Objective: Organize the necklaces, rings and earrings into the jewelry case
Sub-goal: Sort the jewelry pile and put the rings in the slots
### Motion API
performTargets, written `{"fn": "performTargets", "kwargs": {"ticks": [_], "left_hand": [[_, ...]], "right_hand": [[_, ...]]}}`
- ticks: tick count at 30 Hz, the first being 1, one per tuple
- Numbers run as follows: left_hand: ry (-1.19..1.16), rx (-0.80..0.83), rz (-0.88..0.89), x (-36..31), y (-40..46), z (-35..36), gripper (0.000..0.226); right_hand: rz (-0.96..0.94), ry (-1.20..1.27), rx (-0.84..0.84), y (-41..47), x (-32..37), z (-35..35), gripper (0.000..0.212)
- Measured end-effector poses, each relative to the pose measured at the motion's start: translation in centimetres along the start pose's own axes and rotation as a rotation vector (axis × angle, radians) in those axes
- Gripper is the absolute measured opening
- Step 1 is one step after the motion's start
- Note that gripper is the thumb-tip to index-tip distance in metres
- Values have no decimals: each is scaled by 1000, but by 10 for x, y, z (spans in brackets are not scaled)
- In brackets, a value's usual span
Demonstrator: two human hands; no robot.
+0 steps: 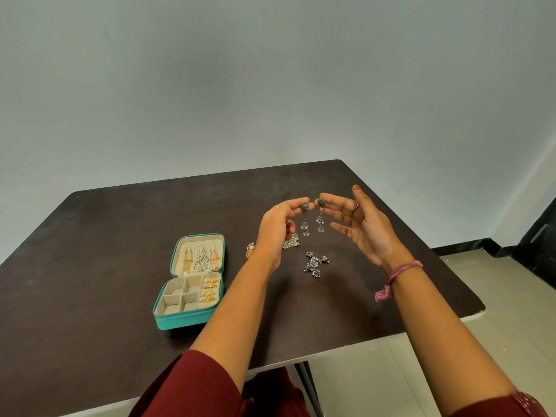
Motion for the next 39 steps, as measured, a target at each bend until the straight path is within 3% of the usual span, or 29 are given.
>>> {"fn": "performTargets", "kwargs": {"ticks": [14,19,23,32,39], "left_hand": [[56,-76,-93,25,28,23,45],[73,-54,-133,32,37,24,44],[117,-34,-153,37,42,23,29],[169,7,-36,54,53,23,13],[430,-62,-45,61,57,23,5]], "right_hand": [[19,35,-56,42,-27,-27,57],[11,-21,-74,54,-41,-32,40],[-55,-67,-76,59,-55,-35,17],[-93,-95,-94,67,-61,-41,17],[-68,-281,-23,68,-66,-45,11]]}}
Point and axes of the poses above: each hand's wrist, its own y-axis towards the middle knuckle, its own z-axis out of the palm, x = y × z, the point moved 1 cm from there along y, towards the middle knuckle, and after that the axes turned 9 degrees about y, right-handed, at the moved point
